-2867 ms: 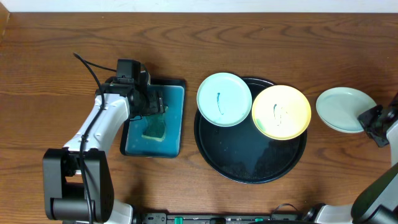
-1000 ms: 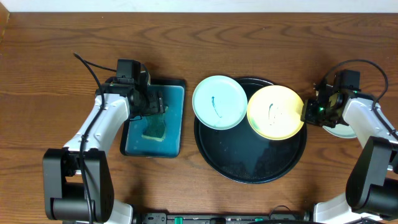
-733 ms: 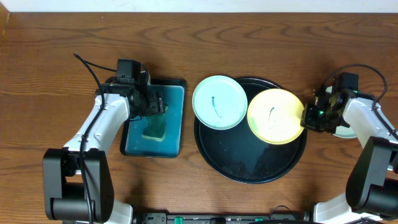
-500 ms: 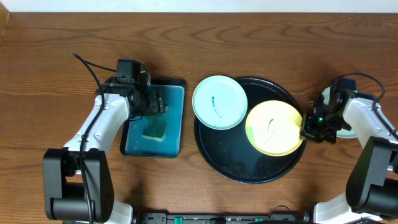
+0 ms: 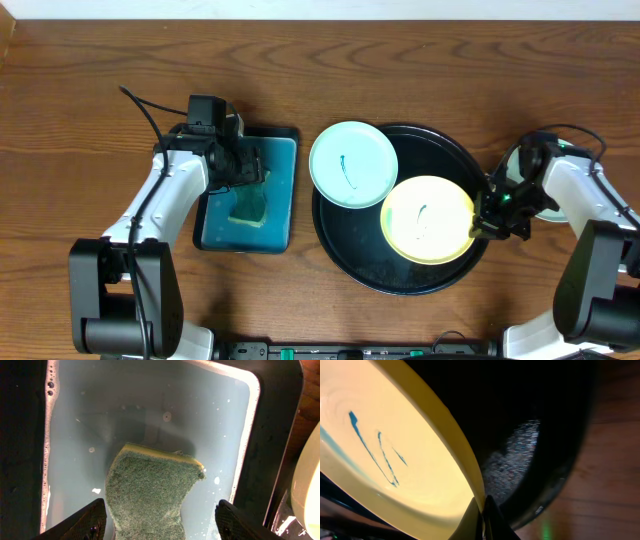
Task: Clean dirty plates on tray and stack at the side
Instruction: 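Grasp the yellow plate rim with the right gripper and pull it forward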
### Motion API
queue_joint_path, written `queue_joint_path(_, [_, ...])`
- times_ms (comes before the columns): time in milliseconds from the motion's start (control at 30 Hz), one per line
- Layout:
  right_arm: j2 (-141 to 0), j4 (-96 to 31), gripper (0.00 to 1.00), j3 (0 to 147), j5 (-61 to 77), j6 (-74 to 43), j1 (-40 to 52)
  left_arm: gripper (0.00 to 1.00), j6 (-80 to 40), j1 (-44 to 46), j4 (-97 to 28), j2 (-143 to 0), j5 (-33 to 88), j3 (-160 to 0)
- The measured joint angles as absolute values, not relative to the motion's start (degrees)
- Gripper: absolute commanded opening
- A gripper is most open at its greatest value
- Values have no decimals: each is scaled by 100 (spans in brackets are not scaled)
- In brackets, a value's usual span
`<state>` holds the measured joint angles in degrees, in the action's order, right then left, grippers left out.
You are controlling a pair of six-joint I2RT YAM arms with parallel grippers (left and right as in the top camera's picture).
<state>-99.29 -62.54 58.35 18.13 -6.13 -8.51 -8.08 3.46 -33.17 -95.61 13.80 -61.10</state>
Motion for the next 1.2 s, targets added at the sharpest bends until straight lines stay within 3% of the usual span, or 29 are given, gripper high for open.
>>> queue_joint_path(267, [-9929, -6276, 2, 5835, 1702, -652, -405, 71, -808, 346, -3319, -9564, 1516, -6110])
queue_joint_path(300, [-9929, -6278, 9, 5835, 1693, -655, -346, 71, -805, 346, -3321, -9564, 1518, -6110])
queue_joint_path(433, [-9929, -6259, 17, 5835, 1667, -698, -158, 71, -808, 349, -3323, -9564, 1520, -6110])
queue_joint_path(700, [-9929, -6055, 25, 5835, 1494, -720, -113, 71, -805, 346, -3382, -9564, 1535, -6110])
queue_joint_path(1200, [-9929, -5092, 27, 5756, 1365, -718, 3, 70, -808, 410, -3404, -9564, 1798, -6110])
